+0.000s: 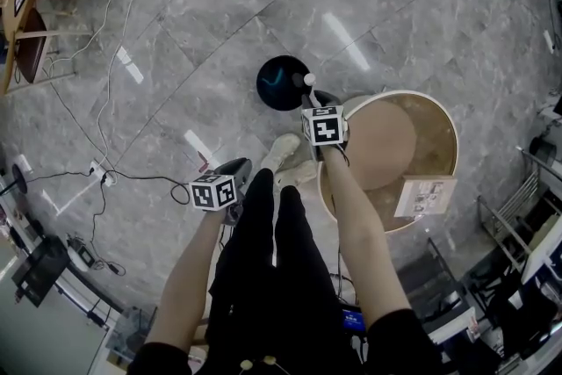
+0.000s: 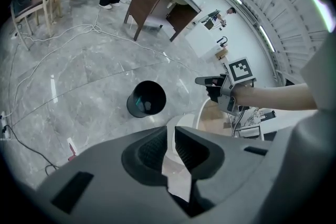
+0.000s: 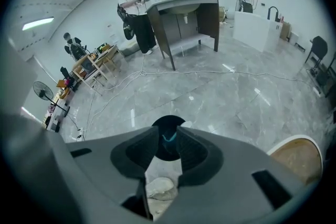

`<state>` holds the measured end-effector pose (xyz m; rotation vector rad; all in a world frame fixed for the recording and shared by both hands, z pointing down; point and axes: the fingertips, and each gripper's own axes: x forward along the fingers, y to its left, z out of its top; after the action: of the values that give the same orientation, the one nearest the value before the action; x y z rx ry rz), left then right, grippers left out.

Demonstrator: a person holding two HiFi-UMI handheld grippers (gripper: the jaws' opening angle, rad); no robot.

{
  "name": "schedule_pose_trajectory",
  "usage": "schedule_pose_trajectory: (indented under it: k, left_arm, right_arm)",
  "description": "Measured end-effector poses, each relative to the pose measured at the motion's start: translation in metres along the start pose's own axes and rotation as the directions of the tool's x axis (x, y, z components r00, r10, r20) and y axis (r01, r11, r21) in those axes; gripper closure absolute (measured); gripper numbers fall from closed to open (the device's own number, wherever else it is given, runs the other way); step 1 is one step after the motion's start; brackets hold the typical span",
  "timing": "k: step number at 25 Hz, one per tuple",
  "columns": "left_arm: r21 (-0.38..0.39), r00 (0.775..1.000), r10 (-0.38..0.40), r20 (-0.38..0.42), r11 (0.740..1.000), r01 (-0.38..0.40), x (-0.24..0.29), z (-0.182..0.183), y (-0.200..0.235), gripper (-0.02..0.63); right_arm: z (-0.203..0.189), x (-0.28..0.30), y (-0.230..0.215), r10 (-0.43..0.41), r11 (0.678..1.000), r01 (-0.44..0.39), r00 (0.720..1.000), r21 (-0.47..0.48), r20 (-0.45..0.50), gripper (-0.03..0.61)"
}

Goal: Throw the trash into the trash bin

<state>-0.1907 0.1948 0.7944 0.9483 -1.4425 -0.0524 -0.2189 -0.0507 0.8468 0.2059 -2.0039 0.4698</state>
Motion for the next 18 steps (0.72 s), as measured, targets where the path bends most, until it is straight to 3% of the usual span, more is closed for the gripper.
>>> schedule_pose_trajectory:
  k: [10,18]
  left_arm:
    - [0.017,0.999,0.011,-0.038,1.0,-0.01,-0.001,-0.014,0.014,0.568]
    - [0.108,0.997,-0.011,-0.077,0.994,0.02,0.001,-0.014,0.003,0.568]
  right_arm:
    - [-0.047,-0.018,-0.002,0.01,0.997,-0.008,0.999,0.072,-0.033,0.482]
    - [-0.094,-0.055,0.016,0.004,0.993,0.0,1.0,0.115,-0.03,0.479]
